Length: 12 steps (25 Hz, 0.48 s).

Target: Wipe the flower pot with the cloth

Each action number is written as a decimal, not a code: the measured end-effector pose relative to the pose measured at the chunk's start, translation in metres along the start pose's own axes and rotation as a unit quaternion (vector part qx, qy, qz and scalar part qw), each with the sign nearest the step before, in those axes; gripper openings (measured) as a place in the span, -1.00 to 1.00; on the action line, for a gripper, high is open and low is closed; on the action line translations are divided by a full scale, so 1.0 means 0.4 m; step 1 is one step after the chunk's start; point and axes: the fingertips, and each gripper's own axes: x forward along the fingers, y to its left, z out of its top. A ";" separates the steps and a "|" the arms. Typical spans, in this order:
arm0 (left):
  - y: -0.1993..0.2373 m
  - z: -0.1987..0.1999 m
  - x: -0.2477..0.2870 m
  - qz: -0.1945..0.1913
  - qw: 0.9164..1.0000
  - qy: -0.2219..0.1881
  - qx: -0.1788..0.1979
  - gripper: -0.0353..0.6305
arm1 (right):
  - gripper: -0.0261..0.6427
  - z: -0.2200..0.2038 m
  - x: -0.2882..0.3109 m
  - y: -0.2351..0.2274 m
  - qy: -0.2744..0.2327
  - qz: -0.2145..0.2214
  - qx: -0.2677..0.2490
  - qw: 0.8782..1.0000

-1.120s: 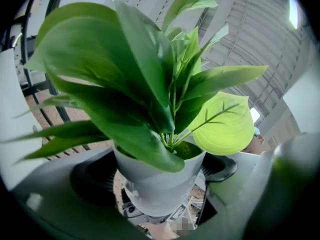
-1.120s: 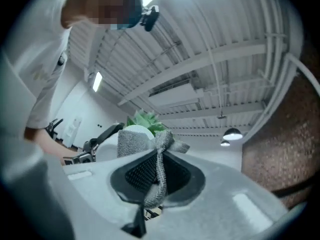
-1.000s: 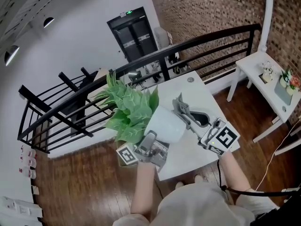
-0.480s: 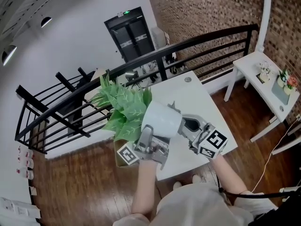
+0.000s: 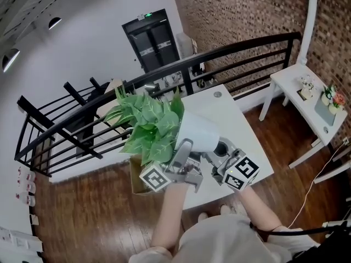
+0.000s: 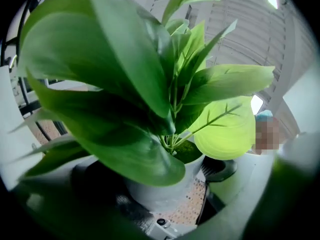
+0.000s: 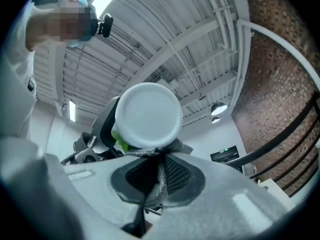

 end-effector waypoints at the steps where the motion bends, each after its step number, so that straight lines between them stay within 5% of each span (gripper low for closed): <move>1: 0.002 -0.005 0.004 0.003 1.000 0.001 0.008 0.72 | -0.89 0.001 -0.005 -0.002 -0.001 -0.004 0.005 1.000; 12: 0.019 -0.008 0.014 0.046 0.994 0.019 0.100 0.71 | -0.89 0.017 -0.013 0.054 -0.005 0.007 0.067 0.998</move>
